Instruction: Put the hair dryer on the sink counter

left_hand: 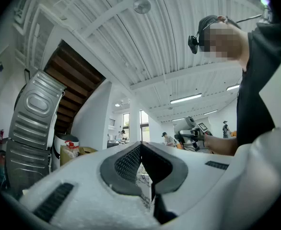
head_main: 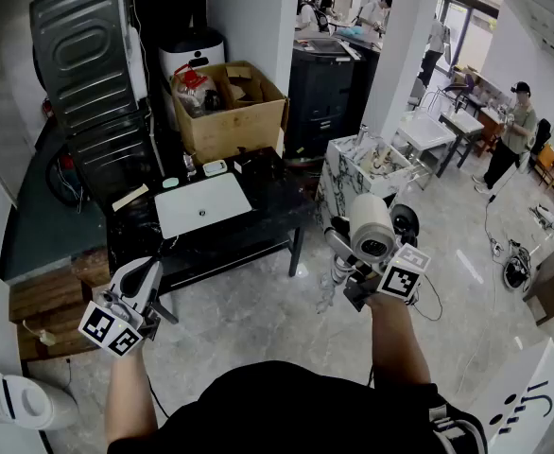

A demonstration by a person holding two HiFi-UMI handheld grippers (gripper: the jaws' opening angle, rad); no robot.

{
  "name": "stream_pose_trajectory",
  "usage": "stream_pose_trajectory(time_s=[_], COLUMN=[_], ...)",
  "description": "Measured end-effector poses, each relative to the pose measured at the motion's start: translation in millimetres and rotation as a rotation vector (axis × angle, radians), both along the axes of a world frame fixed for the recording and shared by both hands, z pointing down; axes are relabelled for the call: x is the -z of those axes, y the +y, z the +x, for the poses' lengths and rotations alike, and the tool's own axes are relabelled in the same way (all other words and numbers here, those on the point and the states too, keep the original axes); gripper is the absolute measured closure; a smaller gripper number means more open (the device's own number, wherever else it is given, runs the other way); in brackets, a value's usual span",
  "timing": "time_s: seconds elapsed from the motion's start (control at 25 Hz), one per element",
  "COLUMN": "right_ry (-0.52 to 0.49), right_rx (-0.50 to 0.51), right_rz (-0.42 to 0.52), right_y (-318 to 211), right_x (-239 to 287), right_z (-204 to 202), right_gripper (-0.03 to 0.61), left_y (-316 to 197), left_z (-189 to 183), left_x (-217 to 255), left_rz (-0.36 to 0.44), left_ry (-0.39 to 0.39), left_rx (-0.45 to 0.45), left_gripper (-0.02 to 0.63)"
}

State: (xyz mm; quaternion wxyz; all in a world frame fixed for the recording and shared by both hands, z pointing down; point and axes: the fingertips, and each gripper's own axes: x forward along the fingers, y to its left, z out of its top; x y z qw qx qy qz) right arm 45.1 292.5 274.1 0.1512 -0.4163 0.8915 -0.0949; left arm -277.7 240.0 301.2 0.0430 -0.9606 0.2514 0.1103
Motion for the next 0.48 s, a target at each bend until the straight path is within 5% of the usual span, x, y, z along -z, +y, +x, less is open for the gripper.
stream_pose_trajectory(time_s=[0.48], right_ry=[-0.009], right_rx=[0.013], right_rz=[-0.012], right_y=[-2.1], right_x=[-0.5], right_z=[13.8], right_gripper=[0.402], left_y=[-1.0], left_z=[15.7], left_x=[5.5], left_rz=[-0.004], left_ry=[-0.007], left_rx=[-0.009], left_gripper=[0.598])
